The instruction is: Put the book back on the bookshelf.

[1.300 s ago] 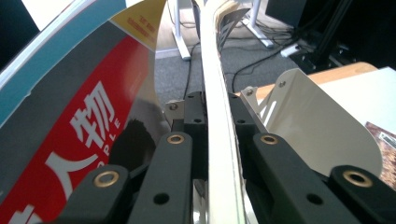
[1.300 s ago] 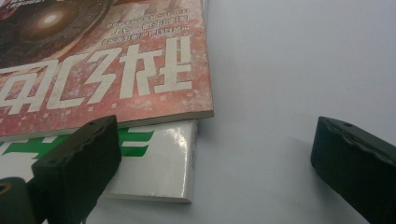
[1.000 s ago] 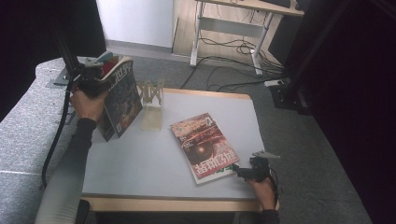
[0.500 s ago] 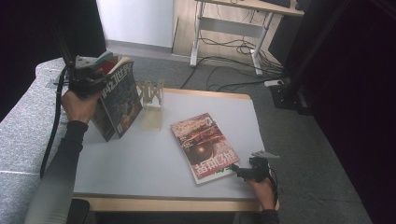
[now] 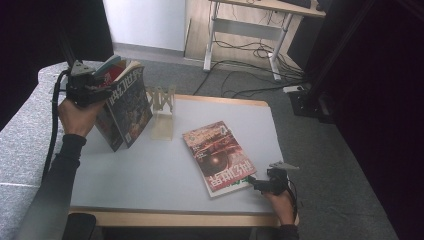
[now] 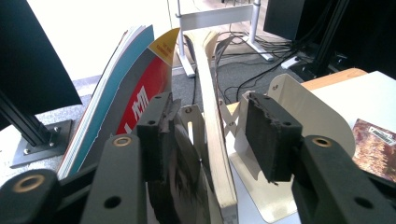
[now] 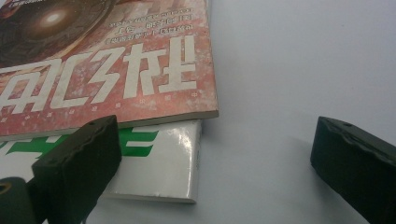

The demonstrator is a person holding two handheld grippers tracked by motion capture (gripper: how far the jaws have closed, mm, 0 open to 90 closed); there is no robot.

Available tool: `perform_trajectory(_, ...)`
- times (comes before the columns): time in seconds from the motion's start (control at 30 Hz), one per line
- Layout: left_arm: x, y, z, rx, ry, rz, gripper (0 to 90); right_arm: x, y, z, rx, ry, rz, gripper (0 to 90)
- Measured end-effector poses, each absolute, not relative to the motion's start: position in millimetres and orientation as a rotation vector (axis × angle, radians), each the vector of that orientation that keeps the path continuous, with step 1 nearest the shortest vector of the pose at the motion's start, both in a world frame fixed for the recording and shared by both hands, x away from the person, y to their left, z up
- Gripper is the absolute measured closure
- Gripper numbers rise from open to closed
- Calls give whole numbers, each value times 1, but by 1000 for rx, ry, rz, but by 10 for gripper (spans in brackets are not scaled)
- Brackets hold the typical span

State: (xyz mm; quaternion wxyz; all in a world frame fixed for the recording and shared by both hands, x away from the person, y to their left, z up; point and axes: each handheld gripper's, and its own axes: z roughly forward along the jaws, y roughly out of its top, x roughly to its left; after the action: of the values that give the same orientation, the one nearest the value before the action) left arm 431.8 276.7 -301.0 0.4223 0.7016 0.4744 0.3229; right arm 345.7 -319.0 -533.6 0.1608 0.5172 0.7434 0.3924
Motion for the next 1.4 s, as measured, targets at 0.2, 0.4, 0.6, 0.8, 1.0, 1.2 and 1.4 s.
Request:
perform_trajectory(0.2, 426, 275, -301, 1757, 1165, 797, 453, 346, -319, -534, 1481, 2122, 1122, 16)
perform_trajectory(0.4, 418, 271, -301, 1774, 1137, 795, 371, 346, -319, -534, 1481, 2124, 1122, 17)
perform_trajectory(0.6, 406, 274, -298, 1760, 1099, 753, 293, 345, -319, -534, 1484, 2124, 1122, 17)
perform_trajectory(0.8, 395, 274, -299, 1769, 1058, 718, 223, 345, -319, -534, 1482, 2126, 1120, 17)
perform_trajectory(1.0, 387, 271, -303, 1786, 1026, 664, 163, 345, -319, -534, 1485, 2125, 1121, 16)
perform_trajectory(1.2, 377, 268, -311, 1787, 1002, 612, 143, 345, -319, -534, 1483, 2123, 1121, 17)
perform_trajectory(1.4, 369, 266, -321, 1799, 971, 562, 104, 345, -319, -534, 1484, 2123, 1121, 17)
